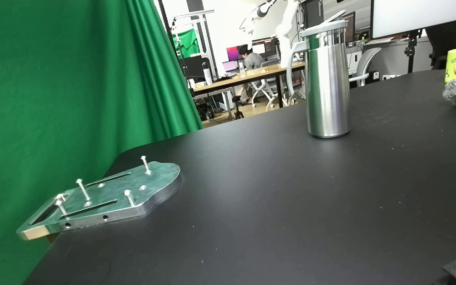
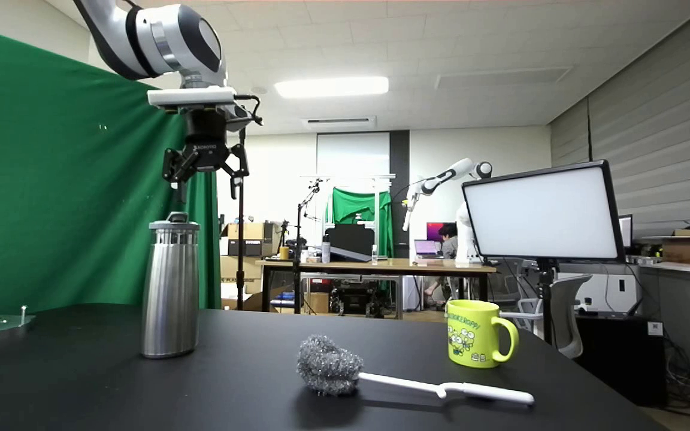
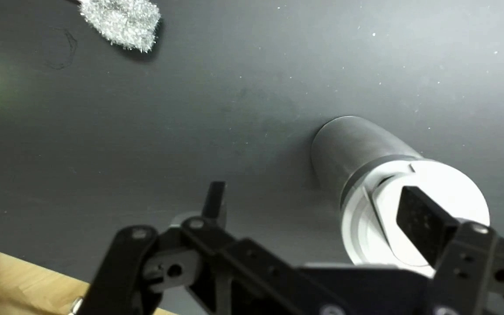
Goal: Close the silver flask
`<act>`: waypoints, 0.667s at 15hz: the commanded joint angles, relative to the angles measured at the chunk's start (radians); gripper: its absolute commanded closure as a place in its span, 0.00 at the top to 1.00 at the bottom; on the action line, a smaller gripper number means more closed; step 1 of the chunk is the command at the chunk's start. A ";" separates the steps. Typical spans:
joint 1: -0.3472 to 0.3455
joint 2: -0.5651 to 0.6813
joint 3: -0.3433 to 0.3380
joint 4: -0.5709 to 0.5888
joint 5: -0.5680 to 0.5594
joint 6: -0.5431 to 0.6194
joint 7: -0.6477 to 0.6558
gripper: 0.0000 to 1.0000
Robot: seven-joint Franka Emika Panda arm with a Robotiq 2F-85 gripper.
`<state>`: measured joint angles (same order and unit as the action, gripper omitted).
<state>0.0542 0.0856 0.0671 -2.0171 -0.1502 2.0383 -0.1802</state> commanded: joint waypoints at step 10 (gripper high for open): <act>0.004 0.026 0.002 0.016 0.017 0.008 0.005 1.00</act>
<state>0.0558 0.1108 0.0718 -2.0172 -0.1329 2.0650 -0.1803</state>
